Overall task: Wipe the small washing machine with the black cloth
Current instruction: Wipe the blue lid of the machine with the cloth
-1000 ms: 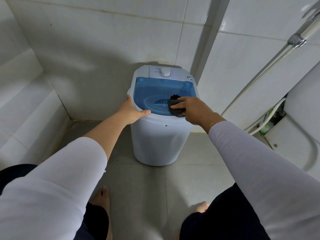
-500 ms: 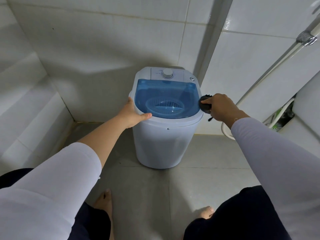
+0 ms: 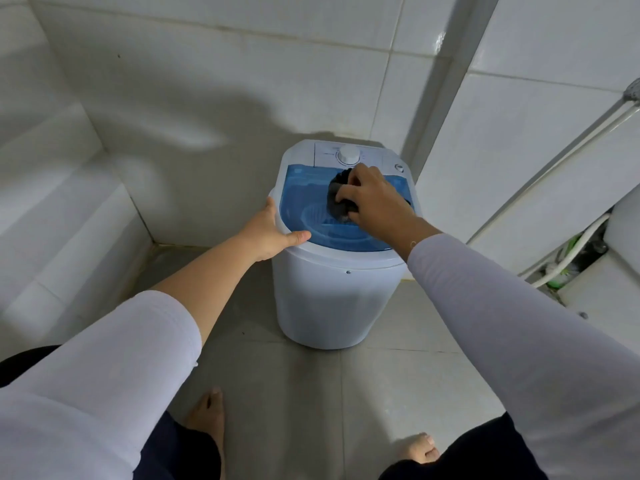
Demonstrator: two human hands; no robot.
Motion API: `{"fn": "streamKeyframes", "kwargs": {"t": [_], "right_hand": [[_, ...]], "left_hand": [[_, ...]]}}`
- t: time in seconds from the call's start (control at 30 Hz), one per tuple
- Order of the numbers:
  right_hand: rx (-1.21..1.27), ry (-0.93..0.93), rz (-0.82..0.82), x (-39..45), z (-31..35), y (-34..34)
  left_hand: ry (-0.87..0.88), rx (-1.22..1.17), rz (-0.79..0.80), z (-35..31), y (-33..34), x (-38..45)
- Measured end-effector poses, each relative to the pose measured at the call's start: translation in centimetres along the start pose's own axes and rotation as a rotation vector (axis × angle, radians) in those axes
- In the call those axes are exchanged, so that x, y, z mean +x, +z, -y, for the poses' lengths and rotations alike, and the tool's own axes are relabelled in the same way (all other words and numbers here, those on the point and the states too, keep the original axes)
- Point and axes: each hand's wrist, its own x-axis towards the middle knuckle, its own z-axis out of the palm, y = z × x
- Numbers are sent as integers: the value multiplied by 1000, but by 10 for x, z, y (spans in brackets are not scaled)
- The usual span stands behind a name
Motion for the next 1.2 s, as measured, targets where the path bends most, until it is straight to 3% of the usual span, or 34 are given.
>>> {"fn": "streamKeyframes", "kwargs": {"t": [0.1,0.23,0.53,0.7,0.9,1.2], "right_hand": [[-47,-86,-37,1,4,5],[-38,-161,39,-2,-1,1],[66,28,226,17,9,-9],[-66,65,341,31,13,-9],[-147,-74,242,34,17,-3],[73,-73,165,21,-3,4]], "left_hand": [[9,-11,8,2,0,1],[11,-26,15,5,1,3],[19,-13,10,5,0,3],[16,-5,11,5,1,4],[29,-6,6,5,1,4],[11,20,10,7,2,6]]}}
